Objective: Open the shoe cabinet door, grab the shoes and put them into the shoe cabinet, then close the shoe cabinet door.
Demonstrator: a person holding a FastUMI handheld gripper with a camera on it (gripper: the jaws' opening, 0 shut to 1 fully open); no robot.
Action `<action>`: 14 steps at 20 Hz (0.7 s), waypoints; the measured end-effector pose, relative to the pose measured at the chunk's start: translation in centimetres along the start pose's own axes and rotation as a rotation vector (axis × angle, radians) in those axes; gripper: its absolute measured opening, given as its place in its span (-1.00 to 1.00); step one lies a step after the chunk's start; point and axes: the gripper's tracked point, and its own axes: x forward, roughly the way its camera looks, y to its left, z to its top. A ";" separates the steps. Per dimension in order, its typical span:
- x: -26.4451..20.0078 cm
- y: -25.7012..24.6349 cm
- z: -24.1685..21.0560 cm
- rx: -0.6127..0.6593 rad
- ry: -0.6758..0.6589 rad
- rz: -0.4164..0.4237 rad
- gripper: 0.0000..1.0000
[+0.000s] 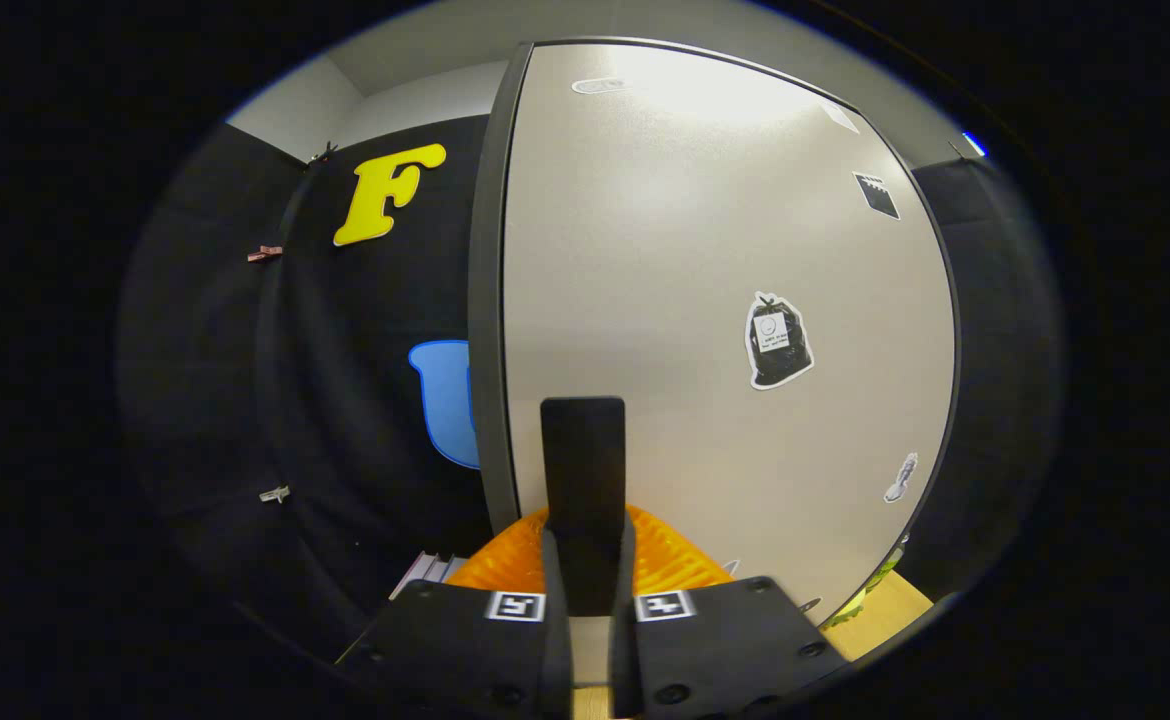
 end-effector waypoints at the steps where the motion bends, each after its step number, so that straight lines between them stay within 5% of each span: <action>1: 0.0 0.0 -0.1 -0.004 0.010 0.009 -0.65; 14: -10.2 -2.5 0.5 -0.012 0.007 0.087 -0.66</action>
